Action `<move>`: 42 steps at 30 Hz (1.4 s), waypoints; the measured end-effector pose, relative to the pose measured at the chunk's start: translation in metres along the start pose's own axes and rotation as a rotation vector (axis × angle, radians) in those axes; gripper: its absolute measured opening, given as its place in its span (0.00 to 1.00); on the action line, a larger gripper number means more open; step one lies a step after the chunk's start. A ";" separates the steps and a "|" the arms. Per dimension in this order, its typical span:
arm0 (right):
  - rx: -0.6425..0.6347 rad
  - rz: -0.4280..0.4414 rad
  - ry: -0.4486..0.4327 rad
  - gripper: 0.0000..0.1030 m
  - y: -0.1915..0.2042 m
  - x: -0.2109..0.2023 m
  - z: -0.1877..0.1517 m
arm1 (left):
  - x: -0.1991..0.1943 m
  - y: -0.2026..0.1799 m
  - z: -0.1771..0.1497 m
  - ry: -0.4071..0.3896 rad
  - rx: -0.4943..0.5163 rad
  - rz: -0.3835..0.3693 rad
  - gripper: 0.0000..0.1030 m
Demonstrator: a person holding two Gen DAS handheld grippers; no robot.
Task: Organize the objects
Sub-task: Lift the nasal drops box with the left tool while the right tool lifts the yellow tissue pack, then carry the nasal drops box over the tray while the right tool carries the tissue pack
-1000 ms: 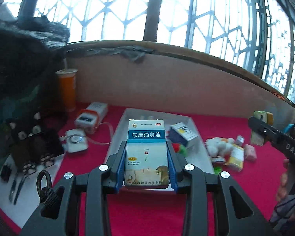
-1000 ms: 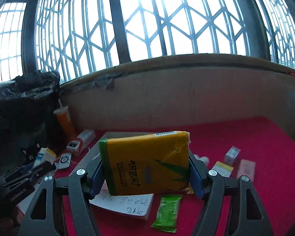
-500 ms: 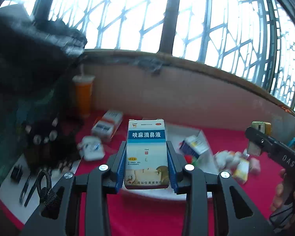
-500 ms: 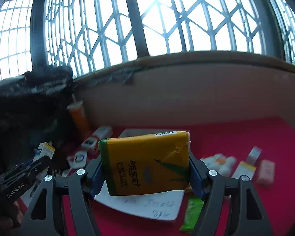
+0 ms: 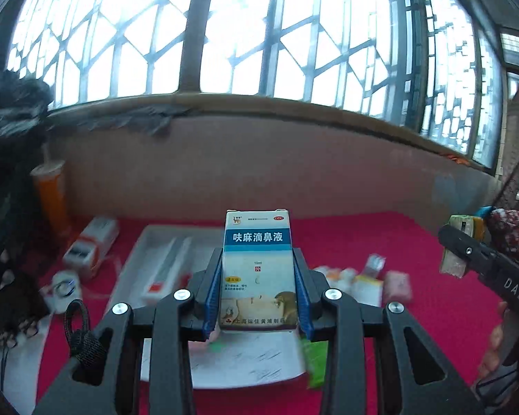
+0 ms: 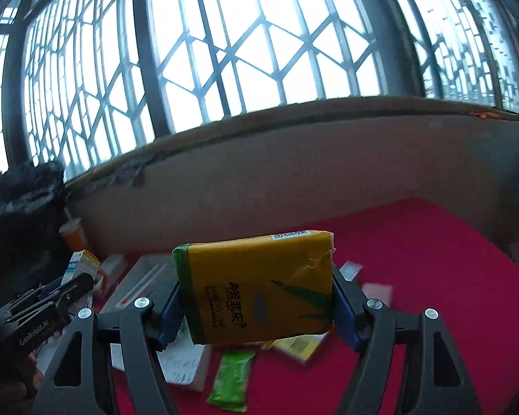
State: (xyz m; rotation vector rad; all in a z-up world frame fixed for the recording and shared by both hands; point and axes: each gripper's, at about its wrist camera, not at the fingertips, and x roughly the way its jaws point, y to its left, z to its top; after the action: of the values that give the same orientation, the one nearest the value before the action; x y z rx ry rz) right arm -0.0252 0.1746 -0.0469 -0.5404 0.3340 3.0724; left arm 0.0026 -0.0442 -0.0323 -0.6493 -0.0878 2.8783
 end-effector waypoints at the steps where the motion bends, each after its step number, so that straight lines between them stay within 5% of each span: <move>1: 0.006 -0.015 0.001 0.74 -0.005 -0.001 -0.003 | 0.004 -0.010 -0.001 0.009 0.015 -0.018 0.34; 7: 0.046 -0.047 0.076 0.74 -0.022 0.010 -0.018 | 0.020 -0.030 -0.018 0.070 0.039 -0.051 0.34; 10: 0.048 -0.028 0.048 0.74 -0.017 0.008 0.000 | 0.003 -0.009 -0.004 -0.002 0.000 -0.020 0.34; 13: -0.001 -0.005 0.044 0.74 0.006 0.016 -0.002 | -0.009 0.024 -0.008 -0.023 -0.053 0.023 0.34; 19: -0.078 0.073 0.199 0.74 0.072 0.051 -0.039 | -0.020 0.099 -0.043 0.031 -0.153 0.118 0.34; 23: -0.140 0.141 0.126 0.74 0.123 0.049 -0.028 | -0.043 0.137 -0.042 -0.012 -0.181 0.180 0.34; 30: -0.234 0.212 0.267 0.74 0.179 0.066 -0.076 | -0.045 0.162 -0.070 0.024 -0.219 0.190 0.34; 37: -0.173 0.216 0.139 0.74 0.159 0.042 -0.039 | -0.050 0.145 -0.040 -0.044 -0.191 0.189 0.34; 42: -0.130 0.159 0.174 0.74 0.111 0.046 -0.054 | -0.020 0.099 -0.050 0.019 -0.152 0.131 0.34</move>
State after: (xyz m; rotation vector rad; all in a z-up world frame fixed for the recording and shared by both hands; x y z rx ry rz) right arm -0.0554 0.0529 -0.0888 -0.8290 0.1873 3.2235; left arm 0.0247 -0.1443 -0.0786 -0.7354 -0.2741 3.0118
